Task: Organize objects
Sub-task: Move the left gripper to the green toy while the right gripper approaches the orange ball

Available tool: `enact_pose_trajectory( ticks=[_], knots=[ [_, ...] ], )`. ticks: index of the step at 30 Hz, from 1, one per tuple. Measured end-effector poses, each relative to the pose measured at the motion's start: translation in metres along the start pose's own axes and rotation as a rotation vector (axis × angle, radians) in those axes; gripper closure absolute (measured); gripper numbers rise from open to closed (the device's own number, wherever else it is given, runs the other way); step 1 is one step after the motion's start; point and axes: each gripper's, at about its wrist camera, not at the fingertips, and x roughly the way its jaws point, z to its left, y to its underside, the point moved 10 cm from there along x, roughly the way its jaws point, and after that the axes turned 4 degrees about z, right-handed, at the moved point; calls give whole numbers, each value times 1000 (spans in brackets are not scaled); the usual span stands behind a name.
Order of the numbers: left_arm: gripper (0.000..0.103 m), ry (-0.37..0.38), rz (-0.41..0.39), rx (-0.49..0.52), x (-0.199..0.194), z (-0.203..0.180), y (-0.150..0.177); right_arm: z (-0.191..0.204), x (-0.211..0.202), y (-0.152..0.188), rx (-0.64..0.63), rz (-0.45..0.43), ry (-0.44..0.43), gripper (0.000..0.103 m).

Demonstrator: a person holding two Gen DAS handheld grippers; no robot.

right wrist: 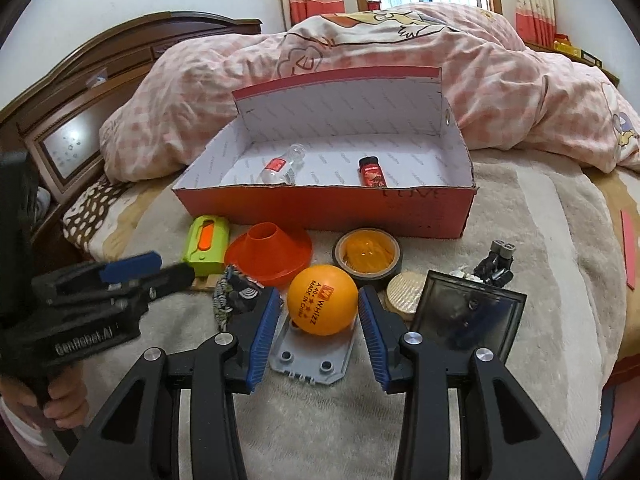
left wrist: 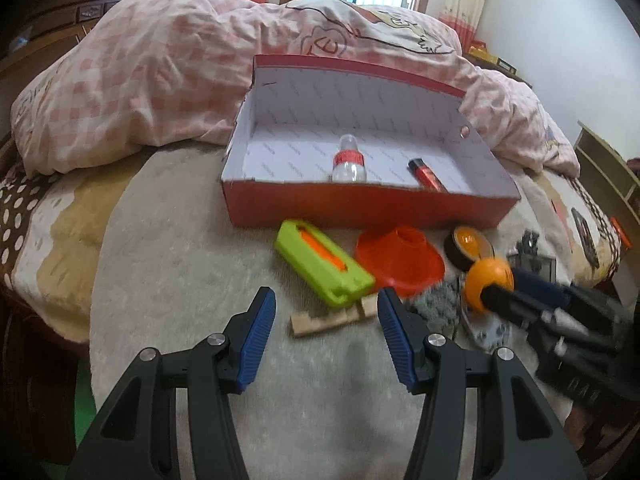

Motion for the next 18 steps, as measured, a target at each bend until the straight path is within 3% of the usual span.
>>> enact_pose_trajectory(
  ticks=[7, 18],
  knots=[
    [50, 25, 39, -62, 20, 0, -16, -6, 8, 3, 37, 18, -17, 61],
    [50, 57, 90, -101, 37, -1, -13, -4, 10, 6, 46, 25, -39, 61]
  ],
)
